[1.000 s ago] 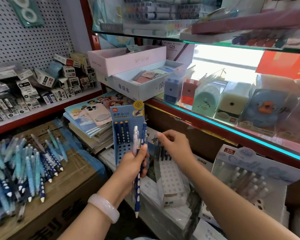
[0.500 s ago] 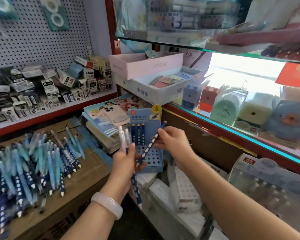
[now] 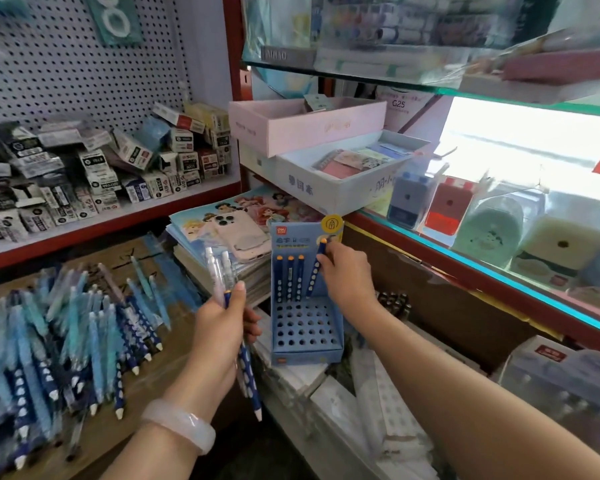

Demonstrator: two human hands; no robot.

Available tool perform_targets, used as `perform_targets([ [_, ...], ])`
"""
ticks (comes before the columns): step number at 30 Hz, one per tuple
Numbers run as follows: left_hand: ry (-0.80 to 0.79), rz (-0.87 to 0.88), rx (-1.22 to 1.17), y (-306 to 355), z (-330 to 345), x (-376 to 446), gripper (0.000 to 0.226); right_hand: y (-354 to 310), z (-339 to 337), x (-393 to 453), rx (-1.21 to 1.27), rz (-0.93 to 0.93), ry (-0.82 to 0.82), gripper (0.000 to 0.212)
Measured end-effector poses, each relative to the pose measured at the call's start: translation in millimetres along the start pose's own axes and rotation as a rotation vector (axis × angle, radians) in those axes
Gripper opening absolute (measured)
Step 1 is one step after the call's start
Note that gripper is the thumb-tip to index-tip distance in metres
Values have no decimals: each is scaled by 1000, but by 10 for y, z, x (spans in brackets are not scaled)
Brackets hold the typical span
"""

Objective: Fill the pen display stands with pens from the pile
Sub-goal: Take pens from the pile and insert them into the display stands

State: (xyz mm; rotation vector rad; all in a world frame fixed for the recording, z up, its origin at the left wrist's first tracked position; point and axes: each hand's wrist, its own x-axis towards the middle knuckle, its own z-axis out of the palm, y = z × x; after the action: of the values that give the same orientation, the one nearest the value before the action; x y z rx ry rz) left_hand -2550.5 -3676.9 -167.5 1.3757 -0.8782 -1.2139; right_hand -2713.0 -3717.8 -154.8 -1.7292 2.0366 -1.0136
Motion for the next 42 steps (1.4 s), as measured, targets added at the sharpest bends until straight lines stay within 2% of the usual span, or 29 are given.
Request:
perform_targets([
  [6,-25,18,-4,56,62,-27,38,96,116,77,-101,-27,-22,13],
  [13,-48,7,11,22,40,-27,36,118,195,145,-56,-35,-3,14],
  [20,-64,17,18,17,40,-16,36,198,321,174,-155,35,-115,22],
  [25,-83,13,24,12,39,-12,36,203,432,178,-150,54,-126,23],
  [28,-96,-45,-36,5,50,10,34,192,376,162,-174,100,-153,24],
  [31,-109,-143,-191,8,61,43,32,146,245,35,-122,116,-85,25],
  [32,-105,-165,-230,7,68,55,33,95,208,-46,-12,112,-116,24],
  [34,-81,-190,-277,11,96,82,33,-72,155,-265,245,112,-289,20],
  [36,-40,-200,-285,23,131,107,33,-228,115,-477,384,104,-452,17],
  [38,-1,-197,-291,54,158,127,34,-322,83,-610,395,50,-520,15],
  [42,20,-151,-301,115,188,174,37,-347,93,-672,266,-40,-533,13],
])
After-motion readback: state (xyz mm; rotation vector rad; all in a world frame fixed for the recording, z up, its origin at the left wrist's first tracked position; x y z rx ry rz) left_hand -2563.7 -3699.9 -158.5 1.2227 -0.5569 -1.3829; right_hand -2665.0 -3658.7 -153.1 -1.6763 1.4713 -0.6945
